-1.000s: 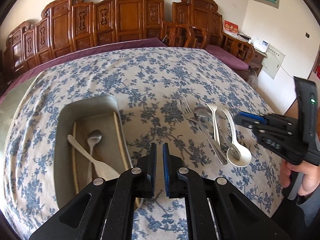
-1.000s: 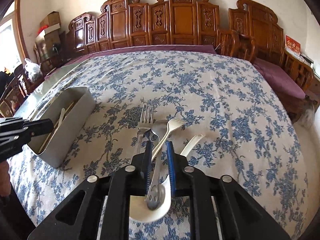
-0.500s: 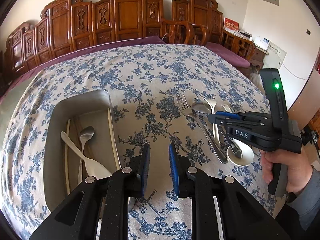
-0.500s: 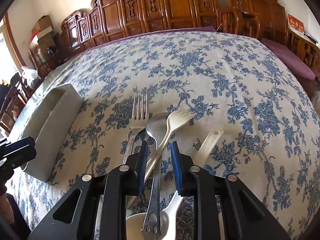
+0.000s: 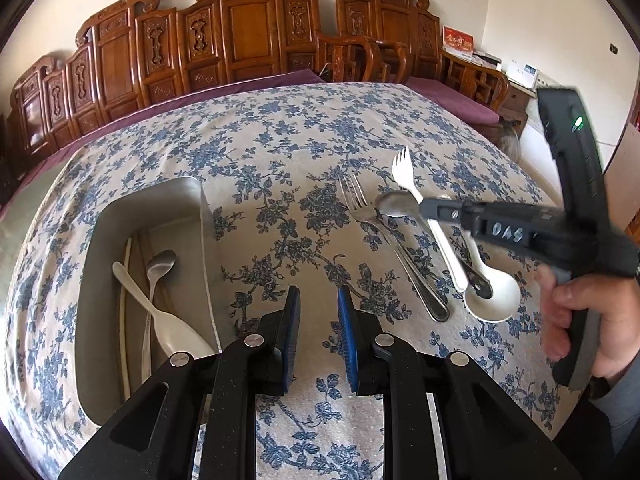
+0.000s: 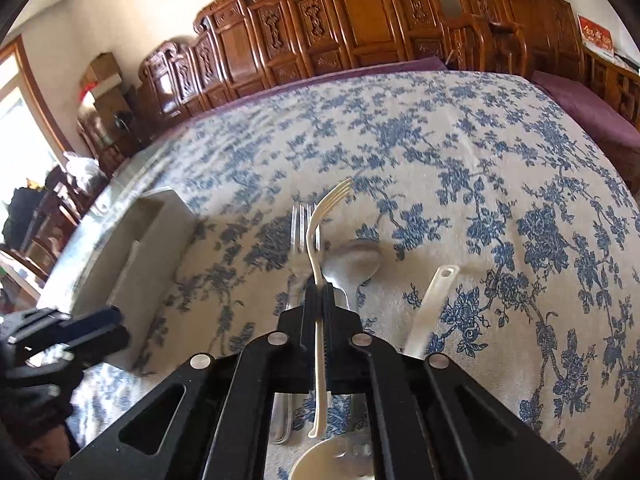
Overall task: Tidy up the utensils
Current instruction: 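Grasp a white plastic fork with the right tool while the left tool grasps a metal fork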
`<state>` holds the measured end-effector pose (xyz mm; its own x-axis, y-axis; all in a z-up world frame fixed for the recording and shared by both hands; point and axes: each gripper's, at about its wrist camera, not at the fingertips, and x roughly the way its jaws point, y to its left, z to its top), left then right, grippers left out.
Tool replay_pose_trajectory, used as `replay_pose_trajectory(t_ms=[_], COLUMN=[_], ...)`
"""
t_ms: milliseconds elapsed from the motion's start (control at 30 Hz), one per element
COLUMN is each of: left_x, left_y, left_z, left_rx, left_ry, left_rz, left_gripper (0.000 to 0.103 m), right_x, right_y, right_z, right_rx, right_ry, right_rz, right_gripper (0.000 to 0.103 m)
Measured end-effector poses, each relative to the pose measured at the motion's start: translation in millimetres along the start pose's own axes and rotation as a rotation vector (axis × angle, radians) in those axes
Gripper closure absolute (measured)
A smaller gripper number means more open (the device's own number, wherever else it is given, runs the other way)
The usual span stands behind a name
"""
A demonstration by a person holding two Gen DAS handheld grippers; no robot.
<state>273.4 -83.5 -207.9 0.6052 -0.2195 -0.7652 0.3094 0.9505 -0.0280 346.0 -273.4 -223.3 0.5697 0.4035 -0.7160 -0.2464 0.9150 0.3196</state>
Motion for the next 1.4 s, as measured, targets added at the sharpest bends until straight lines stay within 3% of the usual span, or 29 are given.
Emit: replay_pose_trajectory(t_ms=[267,633,1133,1400], left_x=[10.8,42.9,98.4,112.0], left_y=[-12.7,-34.8,-60.2,-60.5], left_z=[4.7,27.0,50.2,53.6], left_rx=[0.011,-0.001,-0.019,-0.031], left_ry=[0.019,0.058,0.120,0.142], left_rz=[0.020,0.018,-0.004,0.022], left_gripper=[0.085,0.085,0.085,0.085], right_x=[-25.8,-18.0,-22.6,-23.8], right_y=[-19.6,-48.6,-54.2,-52.6], right_z=[6.6,-0.3,-0.8,-0.6], right_rx=[0.019,0.018,0.023,0.018], right_ry=[-0.063,-0.014,-0.019,-0.021], right_rz=[-0.001,-0.058,-0.050,-0.038], right_gripper=[0.099,0.099,0.099,0.099])
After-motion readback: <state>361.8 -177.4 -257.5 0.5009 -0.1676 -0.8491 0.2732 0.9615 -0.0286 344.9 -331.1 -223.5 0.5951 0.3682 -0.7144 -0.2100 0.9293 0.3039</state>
